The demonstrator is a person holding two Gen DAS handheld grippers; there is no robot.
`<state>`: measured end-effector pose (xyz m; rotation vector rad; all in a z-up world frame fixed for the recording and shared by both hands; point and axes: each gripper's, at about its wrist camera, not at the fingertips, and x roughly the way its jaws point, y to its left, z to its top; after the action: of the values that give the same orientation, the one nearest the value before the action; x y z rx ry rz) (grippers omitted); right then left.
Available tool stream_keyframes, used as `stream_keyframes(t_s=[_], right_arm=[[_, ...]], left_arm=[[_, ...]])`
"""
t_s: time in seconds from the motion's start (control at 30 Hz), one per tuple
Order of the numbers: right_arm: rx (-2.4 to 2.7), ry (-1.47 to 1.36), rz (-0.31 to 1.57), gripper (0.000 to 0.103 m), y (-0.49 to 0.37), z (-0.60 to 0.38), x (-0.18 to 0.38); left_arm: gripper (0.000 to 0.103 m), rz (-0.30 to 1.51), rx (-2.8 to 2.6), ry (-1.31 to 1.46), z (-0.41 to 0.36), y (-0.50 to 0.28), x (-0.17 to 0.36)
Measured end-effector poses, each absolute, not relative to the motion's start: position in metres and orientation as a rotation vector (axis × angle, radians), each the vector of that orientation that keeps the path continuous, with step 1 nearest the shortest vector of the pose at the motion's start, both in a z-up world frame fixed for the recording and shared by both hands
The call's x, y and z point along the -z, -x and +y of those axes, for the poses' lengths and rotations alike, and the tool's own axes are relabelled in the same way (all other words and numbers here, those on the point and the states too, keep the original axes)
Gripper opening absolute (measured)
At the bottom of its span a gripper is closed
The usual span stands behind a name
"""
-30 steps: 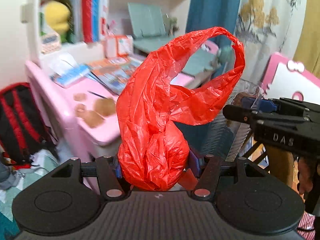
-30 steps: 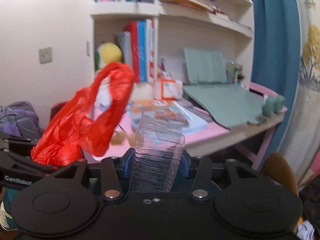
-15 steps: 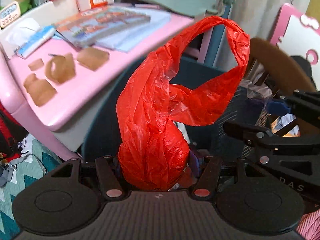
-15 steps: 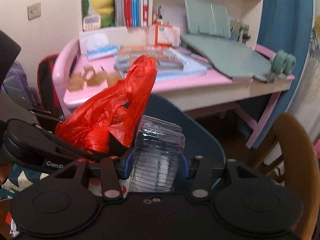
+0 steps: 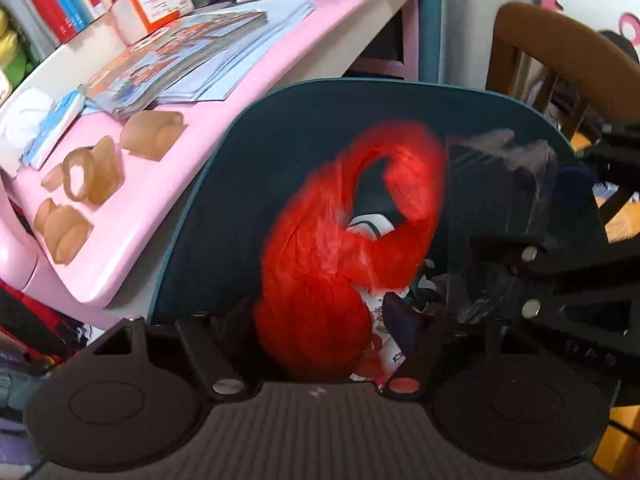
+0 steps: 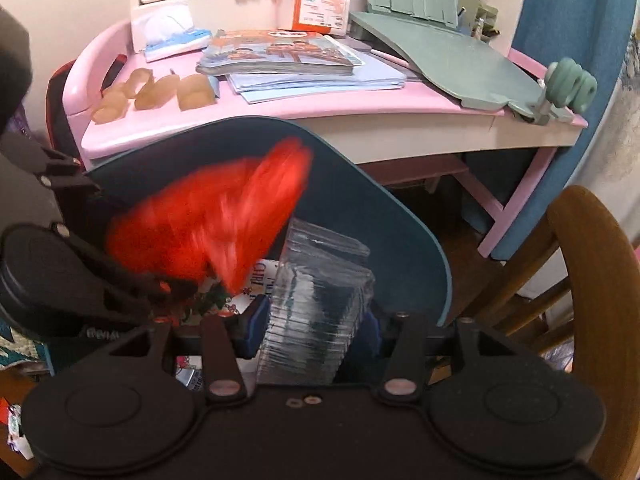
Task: Collect trash
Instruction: 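Open both tools to drop the red bag and cups into the bin, then move both tools back down to the remaining trash under the bed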
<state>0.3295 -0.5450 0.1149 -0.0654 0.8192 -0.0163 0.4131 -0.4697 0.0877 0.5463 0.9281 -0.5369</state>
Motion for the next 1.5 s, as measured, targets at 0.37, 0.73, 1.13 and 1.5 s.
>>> stream_keyframes(t_s=[0.37, 0.73, 1.13, 1.5], right_arm=[[0.029, 0.026, 0.751, 0.05, -0.314, -0.554, -0.142], [-0.053, 0.065, 0.653, 0.05, -0.266, -0.518, -0.191], [-0.205, 0.119, 0.561, 0.05, -0.217, -0.43, -0.229], [-0.468, 0.182, 0.555, 0.051, -0.196, -0.295, -0.218]], left_arm=[[0.079, 0.873, 0.549, -0.461, -0.453, -0.408, -0.111], [0.079, 0.791, 0.529, -0.32, -0.391, -0.366, -0.165], [0.079, 0.699, 0.44, -0.252, -0.279, -0.295, -0.209], [0.079, 0.708, 0.269, -0.124, -0.121, -0.236, -0.202]])
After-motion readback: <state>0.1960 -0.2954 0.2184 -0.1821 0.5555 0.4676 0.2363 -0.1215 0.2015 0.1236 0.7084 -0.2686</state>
